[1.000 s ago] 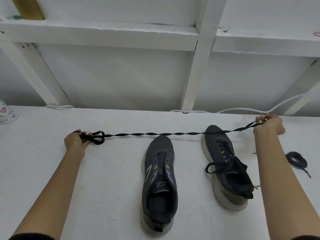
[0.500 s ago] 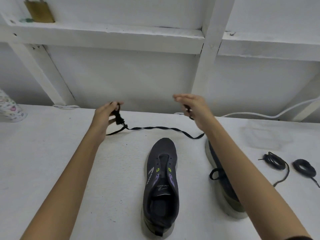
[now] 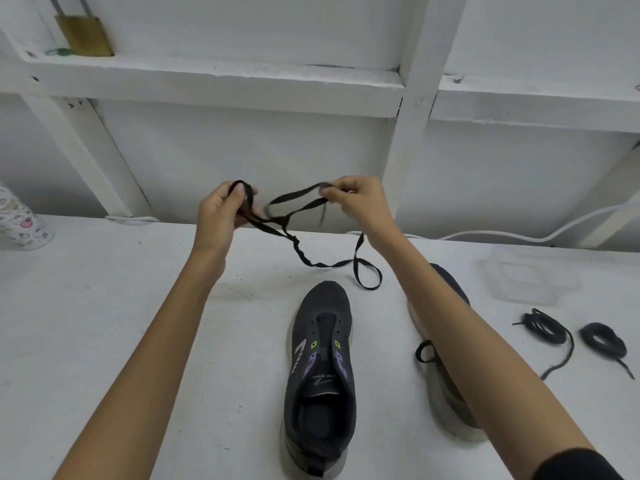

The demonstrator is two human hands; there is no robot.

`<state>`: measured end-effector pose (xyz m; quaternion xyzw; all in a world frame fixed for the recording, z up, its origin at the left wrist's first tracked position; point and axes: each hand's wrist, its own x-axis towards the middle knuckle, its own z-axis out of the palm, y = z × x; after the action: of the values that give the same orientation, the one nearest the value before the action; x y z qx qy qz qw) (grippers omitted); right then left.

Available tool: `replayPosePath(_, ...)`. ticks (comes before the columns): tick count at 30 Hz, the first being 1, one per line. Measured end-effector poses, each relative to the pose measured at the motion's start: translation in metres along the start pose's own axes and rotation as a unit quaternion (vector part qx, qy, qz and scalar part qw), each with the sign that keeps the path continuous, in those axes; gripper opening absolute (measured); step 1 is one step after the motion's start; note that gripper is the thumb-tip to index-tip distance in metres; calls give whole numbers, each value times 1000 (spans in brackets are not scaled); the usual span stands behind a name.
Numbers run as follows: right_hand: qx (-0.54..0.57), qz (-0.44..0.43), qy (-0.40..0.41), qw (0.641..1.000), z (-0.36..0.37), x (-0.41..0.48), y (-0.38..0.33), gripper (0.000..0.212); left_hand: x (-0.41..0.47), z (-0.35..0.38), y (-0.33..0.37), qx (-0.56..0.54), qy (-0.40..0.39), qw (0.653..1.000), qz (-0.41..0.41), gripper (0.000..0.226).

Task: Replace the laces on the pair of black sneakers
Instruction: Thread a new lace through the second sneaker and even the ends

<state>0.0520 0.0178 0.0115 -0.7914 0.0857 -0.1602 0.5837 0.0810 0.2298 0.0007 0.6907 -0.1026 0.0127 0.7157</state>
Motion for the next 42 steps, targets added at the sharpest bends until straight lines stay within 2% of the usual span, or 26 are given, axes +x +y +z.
replayPosePath(2, 24, 18, 64, 998, -17, 5, 3, 15, 0, -8, -3, -12, 15, 1000, -22, 27)
replayPosePath(4, 67, 38, 108, 991, -34, 8, 7, 21, 0, -18, -5, -43, 39, 997, -45, 27)
replayPosePath(8, 112, 71, 154, 979, -59, 9, 16, 13, -1, -37, -13, -84, 92, 990, -69, 23)
replayPosePath(14, 144, 100, 190, 966, -77, 4, 24, 21, 0, -56, -27, -49, 98, 990, -85, 18)
replayPosePath(17, 143, 106, 190, 966, -84, 2, 26, 17, 1, -63, -33, -42, 127, 986, -99, 16)
replayPosePath(21, 117, 108, 147, 976, -85, -3, 26, 16, 9, -63, -47, -13, 186, 976, -116, 7)
replayPosePath(23, 112, 101, 128, 980, -80, -4, 22, 18, 10, -57, -56, 27, 202, 971, -126, 17)
replayPosePath(25, 93, 91, 103, 986, -73, -6, 17, 20, 6, -41, -60, 86, 190, 972, -109, 33)
replayPosePath(27, 68, 75, 66, 993, -65, -8, 11, 23, -1, -14, -56, 127, 139, 980, -62, 35)
replayPosePath(30, 30, 49, 9, 998, -52, -11, 1, 25, -14, 34, -41, 162, 3, 987, 19, 33)
replayPosePath(34, 6, 28, -31, 999, -40, -16, -6, 32, -24, 85, -17, 185, -173, 962, 100, 44)
replayPosePath(36, -6, 27, -28, 999, -41, -17, -3, 41, -21, 97, -12, 192, -177, 959, 112, 35)
replayPosePath(42, -75, 27, 4, 997, -69, -22, 16, 41, 1, 78, -12, 171, -78, 975, 119, 15)
